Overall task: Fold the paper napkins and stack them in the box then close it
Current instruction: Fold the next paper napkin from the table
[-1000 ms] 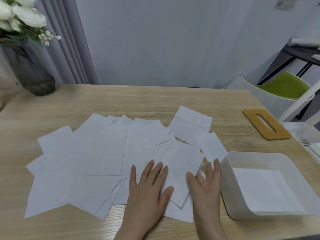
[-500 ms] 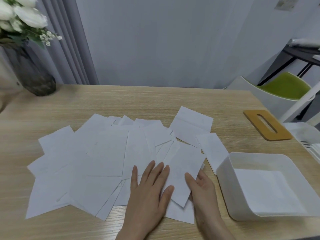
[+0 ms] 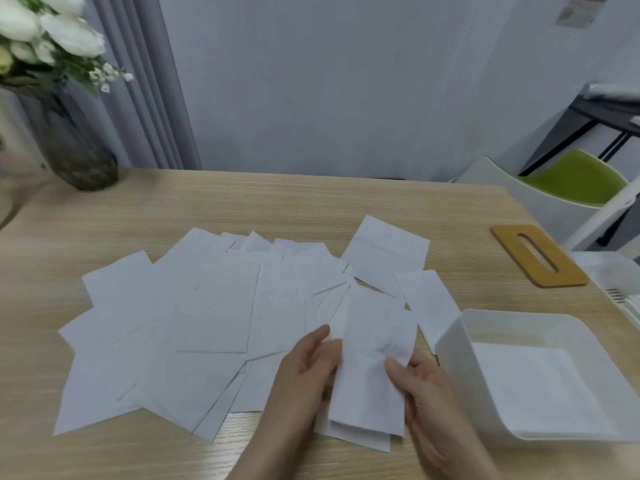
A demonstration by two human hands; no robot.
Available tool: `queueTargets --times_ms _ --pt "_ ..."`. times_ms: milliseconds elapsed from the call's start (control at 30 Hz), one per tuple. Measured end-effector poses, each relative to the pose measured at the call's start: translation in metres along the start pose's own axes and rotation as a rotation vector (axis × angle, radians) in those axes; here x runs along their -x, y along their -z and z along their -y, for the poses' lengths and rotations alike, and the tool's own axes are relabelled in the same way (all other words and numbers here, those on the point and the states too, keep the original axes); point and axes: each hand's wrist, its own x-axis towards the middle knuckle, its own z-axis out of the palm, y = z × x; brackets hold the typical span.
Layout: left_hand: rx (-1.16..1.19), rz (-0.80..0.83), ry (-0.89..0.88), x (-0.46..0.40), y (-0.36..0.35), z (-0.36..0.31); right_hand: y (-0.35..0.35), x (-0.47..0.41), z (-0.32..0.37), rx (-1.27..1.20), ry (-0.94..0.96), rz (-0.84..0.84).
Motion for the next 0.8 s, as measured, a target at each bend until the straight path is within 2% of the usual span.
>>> queueTargets --times_ms 67,133,267,467,800 --pt "0.057 0.044 0.082 0.002 0.0 0.0 -0.004 0.002 -0.001 0.025 -0.007 0.041" --pt "0.093 0.061 0.091 0.004 0.001 0.001 -0.009 0.003 -0.002 0.044 -0.02 0.075" --pt "0.07 0.015 0.037 0.006 0.005 0.003 -0.017 0.006 -0.003 0.127 -0.019 0.072" --pt "0.086 -0.142 -0.063 0.005 0.011 0.004 -0.025 0.004 -0.004 0.257 0.071 -0.09" --pt "0.035 -0.161 -0.148 0.012 0.015 0.004 -0.045 0.004 -0.014 0.293 0.094 -0.038"
